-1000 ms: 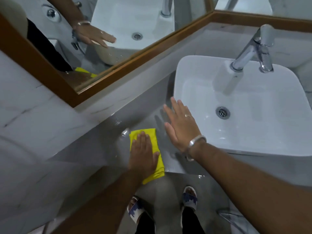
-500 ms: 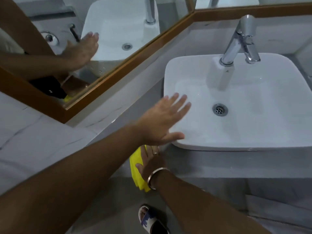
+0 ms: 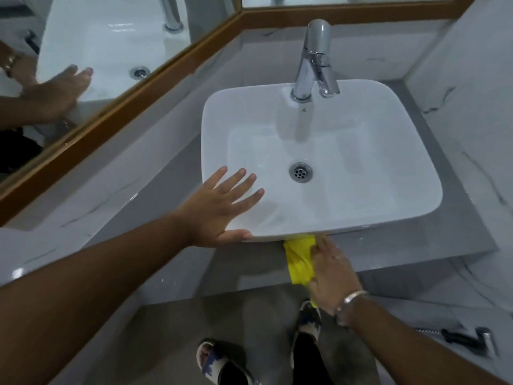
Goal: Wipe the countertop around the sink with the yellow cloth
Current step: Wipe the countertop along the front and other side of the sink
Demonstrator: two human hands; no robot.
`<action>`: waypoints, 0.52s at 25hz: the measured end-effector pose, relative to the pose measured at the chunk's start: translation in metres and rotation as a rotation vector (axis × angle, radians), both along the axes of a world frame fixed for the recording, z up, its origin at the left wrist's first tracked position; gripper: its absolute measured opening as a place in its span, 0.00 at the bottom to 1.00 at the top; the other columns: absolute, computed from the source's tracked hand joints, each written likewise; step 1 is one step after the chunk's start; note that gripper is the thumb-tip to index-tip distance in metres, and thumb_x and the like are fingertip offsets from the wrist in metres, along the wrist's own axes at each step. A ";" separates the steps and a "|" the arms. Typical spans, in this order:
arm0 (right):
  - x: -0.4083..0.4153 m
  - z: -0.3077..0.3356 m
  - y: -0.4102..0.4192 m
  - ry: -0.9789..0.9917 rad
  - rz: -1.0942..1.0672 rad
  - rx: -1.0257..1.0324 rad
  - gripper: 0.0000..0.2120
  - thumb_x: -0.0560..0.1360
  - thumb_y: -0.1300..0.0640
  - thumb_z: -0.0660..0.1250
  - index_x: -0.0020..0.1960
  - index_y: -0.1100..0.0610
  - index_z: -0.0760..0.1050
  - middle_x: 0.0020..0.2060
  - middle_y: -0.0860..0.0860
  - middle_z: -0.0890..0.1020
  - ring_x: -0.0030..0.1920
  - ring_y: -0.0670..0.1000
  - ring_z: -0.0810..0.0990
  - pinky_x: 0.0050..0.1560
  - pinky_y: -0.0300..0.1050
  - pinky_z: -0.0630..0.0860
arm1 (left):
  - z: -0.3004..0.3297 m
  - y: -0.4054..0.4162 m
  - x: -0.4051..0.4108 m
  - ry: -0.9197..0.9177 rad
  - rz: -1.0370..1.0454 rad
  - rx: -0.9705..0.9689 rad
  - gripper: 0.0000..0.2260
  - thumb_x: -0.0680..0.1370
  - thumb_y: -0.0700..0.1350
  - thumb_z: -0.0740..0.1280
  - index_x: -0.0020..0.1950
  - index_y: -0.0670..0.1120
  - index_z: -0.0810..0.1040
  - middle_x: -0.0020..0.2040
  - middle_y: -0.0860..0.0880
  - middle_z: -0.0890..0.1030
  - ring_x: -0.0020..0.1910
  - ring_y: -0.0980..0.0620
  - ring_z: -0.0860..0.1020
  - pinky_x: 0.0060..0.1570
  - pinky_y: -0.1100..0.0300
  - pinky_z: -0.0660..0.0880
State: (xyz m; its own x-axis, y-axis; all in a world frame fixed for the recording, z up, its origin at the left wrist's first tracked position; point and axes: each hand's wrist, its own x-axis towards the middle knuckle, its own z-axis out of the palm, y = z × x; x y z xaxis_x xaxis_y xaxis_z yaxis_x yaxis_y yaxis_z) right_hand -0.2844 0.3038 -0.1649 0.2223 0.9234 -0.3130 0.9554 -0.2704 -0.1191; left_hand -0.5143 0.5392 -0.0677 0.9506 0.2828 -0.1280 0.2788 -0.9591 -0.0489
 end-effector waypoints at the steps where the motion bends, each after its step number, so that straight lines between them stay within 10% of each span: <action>1: -0.016 -0.003 0.011 0.021 -0.036 0.013 0.40 0.64 0.42 0.60 0.72 0.58 0.61 0.72 0.63 0.63 0.74 0.62 0.58 0.71 0.57 0.62 | 0.001 -0.001 0.000 0.015 0.013 -0.005 0.37 0.76 0.70 0.45 0.80 0.50 0.52 0.80 0.43 0.54 0.79 0.41 0.49 0.75 0.38 0.48; 8: -0.016 -0.012 0.009 0.055 0.201 0.160 0.29 0.71 0.49 0.62 0.71 0.52 0.65 0.69 0.55 0.72 0.70 0.59 0.68 0.69 0.52 0.64 | 0.005 0.000 -0.003 0.053 0.042 -0.055 0.39 0.75 0.72 0.44 0.80 0.52 0.48 0.80 0.44 0.53 0.79 0.42 0.46 0.76 0.37 0.45; 13: 0.212 0.000 -0.039 -0.052 -0.432 0.061 0.30 0.74 0.50 0.51 0.71 0.65 0.62 0.71 0.68 0.63 0.71 0.68 0.62 0.65 0.63 0.69 | 0.009 -0.003 0.002 0.014 0.085 -0.110 0.39 0.75 0.72 0.45 0.80 0.51 0.51 0.80 0.44 0.55 0.79 0.41 0.49 0.75 0.36 0.46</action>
